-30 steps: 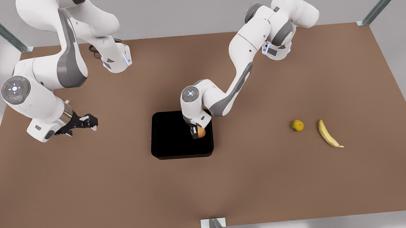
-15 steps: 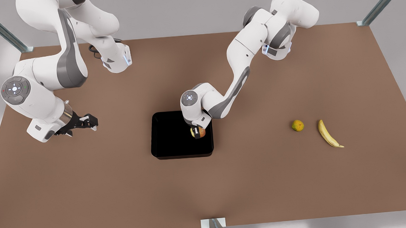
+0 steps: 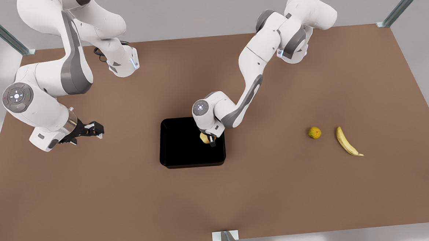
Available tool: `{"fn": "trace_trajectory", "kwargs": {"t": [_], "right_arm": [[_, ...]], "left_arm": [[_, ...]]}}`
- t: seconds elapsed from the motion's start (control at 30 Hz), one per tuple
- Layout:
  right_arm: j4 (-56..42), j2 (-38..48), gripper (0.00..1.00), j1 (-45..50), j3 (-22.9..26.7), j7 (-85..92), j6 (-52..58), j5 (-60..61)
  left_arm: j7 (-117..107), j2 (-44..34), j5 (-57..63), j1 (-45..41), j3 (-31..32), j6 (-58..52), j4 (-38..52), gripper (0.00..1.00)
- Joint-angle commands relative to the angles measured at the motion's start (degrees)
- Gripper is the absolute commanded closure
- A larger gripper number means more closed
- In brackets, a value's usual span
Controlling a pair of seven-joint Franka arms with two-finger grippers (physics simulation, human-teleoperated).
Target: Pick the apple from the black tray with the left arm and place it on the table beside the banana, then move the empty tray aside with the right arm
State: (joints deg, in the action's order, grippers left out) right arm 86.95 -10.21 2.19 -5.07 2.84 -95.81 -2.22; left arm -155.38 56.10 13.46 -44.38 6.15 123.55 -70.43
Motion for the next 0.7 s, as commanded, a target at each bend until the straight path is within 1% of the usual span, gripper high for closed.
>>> {"fn": "trace_trajectory", "kwargs": {"t": [0.0, 0.07, 0.1, 0.13, 0.17, 0.27, 0.5, 0.57, 0.67], "right_arm": [[0.0, 0.0, 0.00, 0.0, 0.0, 0.1, 0.0, 0.0], [0.0, 0.0, 0.00, 0.0, 0.0, 0.1, 0.0, 0.0], [0.0, 0.0, 0.00, 0.0, 0.0, 0.0, 0.0, 0.0], [0.0, 0.0, 0.00, 0.0, 0.1, 0.1, 0.0, 0.0], [0.0, 0.0, 0.00, 0.1, 0.0, 0.1, 0.1, 0.0], [0.0, 0.1, 0.00, 0.1, 0.0, 0.0, 0.0, 0.0], [0.0, 0.0, 0.00, 0.1, 0.0, 0.0, 0.0, 0.1], [0.0, 0.0, 0.00, 0.2, 0.0, 0.0, 0.0, 0.1], [0.0, 0.0, 0.00, 1.8, -0.3, -0.1, 0.1, 0.5]], "left_arm": [[-0.9, -0.1, -0.1, 0.0, 0.0, 0.1, 0.0, 0.00], [-0.9, -0.3, -0.3, 0.0, 0.0, 0.0, 0.3, 0.00], [-1.2, -0.4, -0.4, 0.0, 0.0, 0.0, 0.4, 0.06], [-1.4, -0.4, -0.5, 0.0, 0.0, 0.0, 0.4, 0.21], [-1.2, -0.4, -0.4, 0.0, 0.0, 0.0, 0.4, 0.25], [-1.1, -1.0, -0.6, 0.3, 0.0, -0.5, 0.5, 0.24], [1.0, -6.2, -2.5, 1.1, 0.0, -9.6, 0.9, 0.24], [2.5, -8.5, -3.5, 3.3, 0.1, -13.5, 0.9, 0.24], [5.8, -13.3, -5.1, 9.0, 0.1, -17.2, 0.0, 0.24]]}}
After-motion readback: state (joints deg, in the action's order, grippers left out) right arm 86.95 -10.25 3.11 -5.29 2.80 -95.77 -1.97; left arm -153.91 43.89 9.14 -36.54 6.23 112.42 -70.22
